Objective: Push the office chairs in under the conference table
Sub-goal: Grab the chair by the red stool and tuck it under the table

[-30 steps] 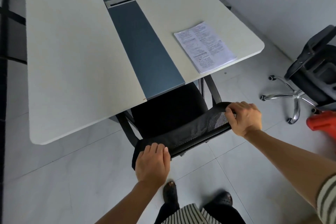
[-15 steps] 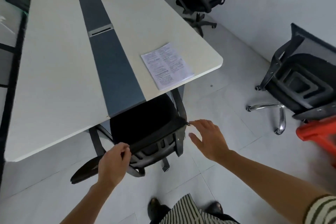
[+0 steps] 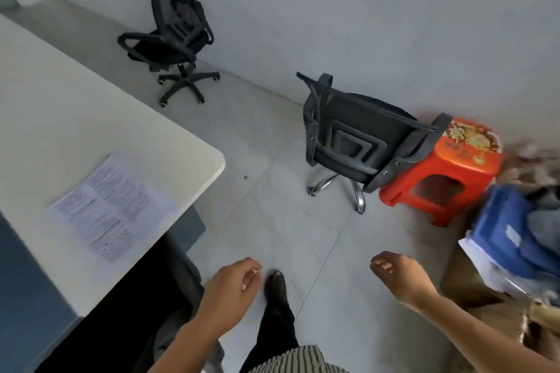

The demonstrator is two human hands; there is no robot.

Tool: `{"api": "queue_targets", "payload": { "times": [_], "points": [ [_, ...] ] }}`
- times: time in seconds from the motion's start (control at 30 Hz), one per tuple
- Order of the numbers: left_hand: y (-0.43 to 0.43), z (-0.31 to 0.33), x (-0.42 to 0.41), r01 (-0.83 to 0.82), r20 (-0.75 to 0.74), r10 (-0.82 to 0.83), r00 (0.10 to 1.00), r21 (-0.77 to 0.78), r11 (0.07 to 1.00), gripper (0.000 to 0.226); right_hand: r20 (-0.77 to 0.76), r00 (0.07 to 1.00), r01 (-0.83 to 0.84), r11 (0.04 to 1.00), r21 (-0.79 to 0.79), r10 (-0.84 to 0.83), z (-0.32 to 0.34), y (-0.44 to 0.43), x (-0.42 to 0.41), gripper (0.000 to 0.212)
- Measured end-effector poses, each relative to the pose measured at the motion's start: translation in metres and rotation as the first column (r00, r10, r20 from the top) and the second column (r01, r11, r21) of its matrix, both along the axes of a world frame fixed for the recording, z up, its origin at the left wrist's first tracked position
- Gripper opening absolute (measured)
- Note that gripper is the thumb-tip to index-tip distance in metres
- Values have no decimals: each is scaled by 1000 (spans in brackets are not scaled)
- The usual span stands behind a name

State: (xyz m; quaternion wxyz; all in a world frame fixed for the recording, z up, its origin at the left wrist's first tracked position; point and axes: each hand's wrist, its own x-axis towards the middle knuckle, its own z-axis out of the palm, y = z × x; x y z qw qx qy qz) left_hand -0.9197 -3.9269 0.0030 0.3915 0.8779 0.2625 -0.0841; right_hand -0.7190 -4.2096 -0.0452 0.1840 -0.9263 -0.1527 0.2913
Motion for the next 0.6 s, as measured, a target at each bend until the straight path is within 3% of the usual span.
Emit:
{"api": "queue_targets", "payload": {
  "times": [0.2,0.37,0.5,0.6],
  "points": [
    [57,17,150,185,34,-186,982,20,982,14,98,955,271,959,82,-278,24,20,73,17],
    [92,44,293,298,168,-327,930,177,938,22,322,847,369,904,214,-422,64,56,154,18],
    [97,57,406,341,228,-441,868,373,863,20,505,740,366,896,250,-444,91,70,226,23],
    [93,58,482,403,177,-538,824,483,777,31,514,767,340,923,181,-384,91,71,284,27]
  ]
}}
